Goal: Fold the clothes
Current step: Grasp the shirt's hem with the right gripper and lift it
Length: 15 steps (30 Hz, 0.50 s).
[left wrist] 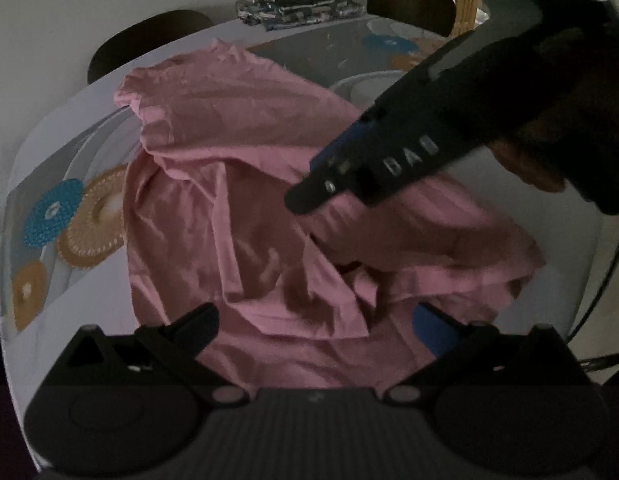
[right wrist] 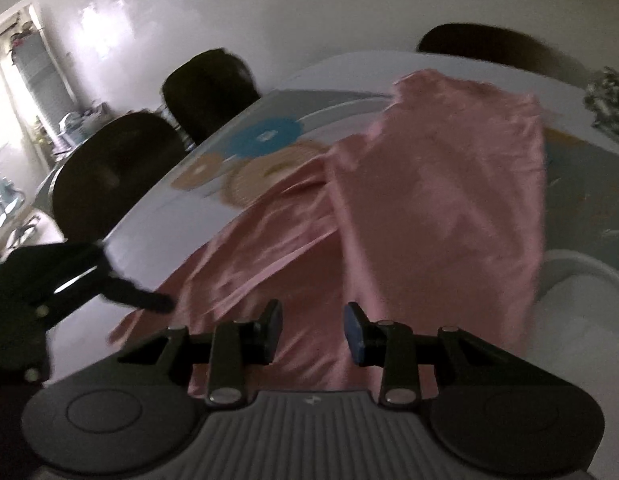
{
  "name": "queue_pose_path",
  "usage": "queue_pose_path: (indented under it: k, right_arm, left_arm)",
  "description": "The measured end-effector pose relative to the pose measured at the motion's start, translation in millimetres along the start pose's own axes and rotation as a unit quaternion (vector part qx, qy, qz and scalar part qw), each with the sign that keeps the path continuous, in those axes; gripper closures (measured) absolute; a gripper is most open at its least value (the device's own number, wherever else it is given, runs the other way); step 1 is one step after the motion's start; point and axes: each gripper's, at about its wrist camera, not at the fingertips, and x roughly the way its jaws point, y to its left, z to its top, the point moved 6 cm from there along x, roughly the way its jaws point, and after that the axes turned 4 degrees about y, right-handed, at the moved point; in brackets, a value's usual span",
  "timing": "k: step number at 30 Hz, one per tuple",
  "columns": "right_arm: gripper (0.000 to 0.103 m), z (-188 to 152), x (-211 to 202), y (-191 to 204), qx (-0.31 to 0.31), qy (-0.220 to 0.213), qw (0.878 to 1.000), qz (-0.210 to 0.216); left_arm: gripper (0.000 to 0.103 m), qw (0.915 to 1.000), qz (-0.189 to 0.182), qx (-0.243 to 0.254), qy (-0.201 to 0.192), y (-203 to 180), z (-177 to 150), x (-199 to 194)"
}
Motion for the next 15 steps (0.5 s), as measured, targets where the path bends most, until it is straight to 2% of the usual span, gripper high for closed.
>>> queue_pose_path:
  k: [6,8,10,15]
  right_arm:
    - [0.069,-9.6,3.1,19.9,-0.018,0.014,1.0,0.002]
    - [0.066,-13.0,4.2,24.0,-0.023,0.02,1.0,0.002]
    - [0.06,-16.5,5.4,28.0,-0.028,0.026,0.999,0.002]
    - [0.059,-26.7,7.6,35.5,-0.037,0.042,0.998,0.001]
  left_arm:
    - [0.0,1.0,0.0,0.01,0.0,-1.4,-7.0,-0.7]
    - [0.0,0.9999,0.002,0.011,0.002,-1.2,-9.9,-1.2]
    - [0.0,0.9999,0.003,0.009,0.009,-0.6,-13.0,-0.2]
    - [0.0,0.9999,0.006,0.0,0.013,5.1,-21.0,-3.2]
